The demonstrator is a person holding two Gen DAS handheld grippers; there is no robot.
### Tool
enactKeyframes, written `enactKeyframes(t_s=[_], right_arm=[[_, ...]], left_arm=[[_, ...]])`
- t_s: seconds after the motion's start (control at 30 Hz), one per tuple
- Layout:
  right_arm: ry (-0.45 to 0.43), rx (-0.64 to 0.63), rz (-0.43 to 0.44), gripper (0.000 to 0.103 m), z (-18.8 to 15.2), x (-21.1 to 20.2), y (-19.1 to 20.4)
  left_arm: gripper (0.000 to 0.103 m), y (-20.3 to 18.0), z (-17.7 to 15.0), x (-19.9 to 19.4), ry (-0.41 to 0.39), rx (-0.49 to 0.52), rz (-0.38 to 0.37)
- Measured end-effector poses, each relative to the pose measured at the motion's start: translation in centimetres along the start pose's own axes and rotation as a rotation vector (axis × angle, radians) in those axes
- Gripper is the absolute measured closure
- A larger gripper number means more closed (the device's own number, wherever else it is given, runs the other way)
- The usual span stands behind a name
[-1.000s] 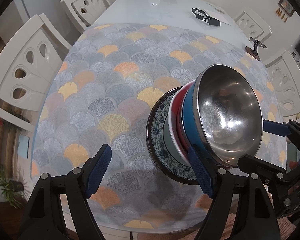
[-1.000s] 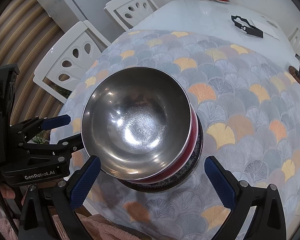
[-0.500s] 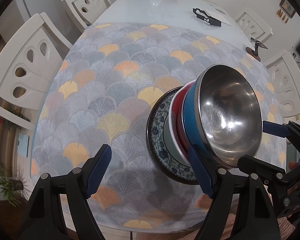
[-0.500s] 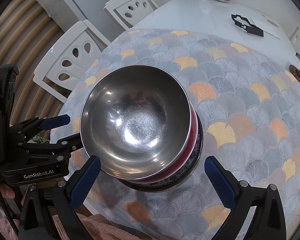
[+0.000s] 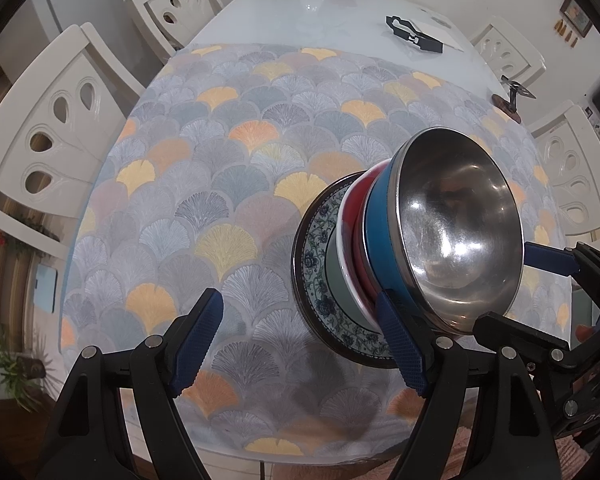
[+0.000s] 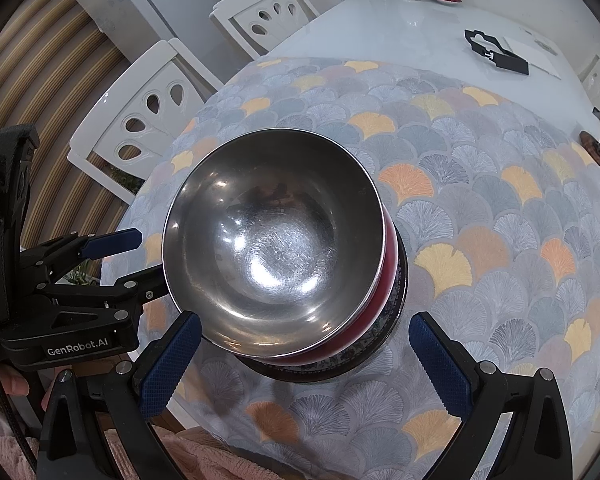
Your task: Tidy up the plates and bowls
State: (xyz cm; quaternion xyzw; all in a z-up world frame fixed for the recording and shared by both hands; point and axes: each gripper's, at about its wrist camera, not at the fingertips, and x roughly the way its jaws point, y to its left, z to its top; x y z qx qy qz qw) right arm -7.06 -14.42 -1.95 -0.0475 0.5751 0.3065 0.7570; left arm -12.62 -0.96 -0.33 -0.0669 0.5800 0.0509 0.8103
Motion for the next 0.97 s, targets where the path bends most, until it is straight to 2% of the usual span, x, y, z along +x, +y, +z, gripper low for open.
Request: enactKeyframes(t_s=[0.97], right_arm=[[0.009,0.015,-0.001,0.000,-0.05,0.09,-0.13]], left_arm=[[0.025,0.04,-0.05,-0.07,0.001,-0.007,-0.006]])
